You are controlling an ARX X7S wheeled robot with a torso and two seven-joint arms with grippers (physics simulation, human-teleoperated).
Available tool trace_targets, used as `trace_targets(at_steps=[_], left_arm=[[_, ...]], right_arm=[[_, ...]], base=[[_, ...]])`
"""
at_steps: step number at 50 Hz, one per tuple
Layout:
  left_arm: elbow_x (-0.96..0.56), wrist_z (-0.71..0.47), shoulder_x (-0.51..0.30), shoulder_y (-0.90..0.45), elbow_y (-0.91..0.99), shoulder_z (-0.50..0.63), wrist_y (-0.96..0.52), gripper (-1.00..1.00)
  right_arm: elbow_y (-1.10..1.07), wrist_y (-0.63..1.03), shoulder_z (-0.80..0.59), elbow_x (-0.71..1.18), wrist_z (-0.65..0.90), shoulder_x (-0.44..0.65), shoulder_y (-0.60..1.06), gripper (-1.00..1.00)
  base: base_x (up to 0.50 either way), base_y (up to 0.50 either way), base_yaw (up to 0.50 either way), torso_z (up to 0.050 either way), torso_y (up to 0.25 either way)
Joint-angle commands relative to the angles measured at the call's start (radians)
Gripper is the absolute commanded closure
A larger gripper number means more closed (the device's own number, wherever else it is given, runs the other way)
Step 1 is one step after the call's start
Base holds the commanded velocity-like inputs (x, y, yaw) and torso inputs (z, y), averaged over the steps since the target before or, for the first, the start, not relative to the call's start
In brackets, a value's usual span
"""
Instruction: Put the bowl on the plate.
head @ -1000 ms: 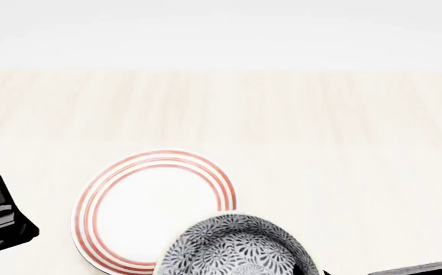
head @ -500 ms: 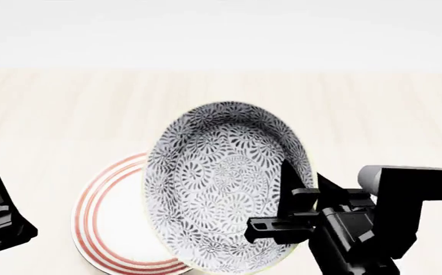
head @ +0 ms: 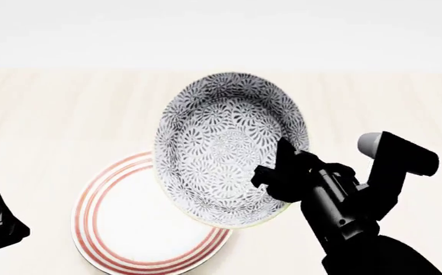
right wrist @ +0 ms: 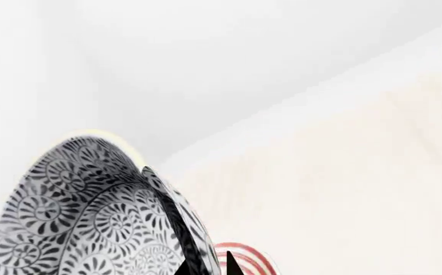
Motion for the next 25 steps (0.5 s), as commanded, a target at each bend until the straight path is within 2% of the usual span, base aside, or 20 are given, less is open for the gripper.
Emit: trace_targets(at_steps=[1, 15, 25], left_arm=[[0.01, 0.017, 0.017, -0.024, -0.044, -0.03, 0.019, -1.0], [-0.005, 0.01, 0.015, 0.001, -0.024, -0.033, 0.026, -1.0], [-0.012, 0.007, 0.014, 0.014, -0.02, -0.032, 0.032, -1.0]], right_arm=[[0.358, 0.039, 0.067, 0.145, -0.106, -0.135, 0.181, 1.0], [0.665, 0.03, 0.018, 0.101, -0.2, -0.207, 0.301, 1.0], [0.968, 0.027, -0.085, -0.008, -0.282, -0.275, 0.455, 1.0]], base=[[0.0, 0.0, 0.0, 0.0, 0.0], [0.0, 0.0, 0.0, 0.0, 0.001], [0.0, 0.0, 0.0, 0.0, 0.0]])
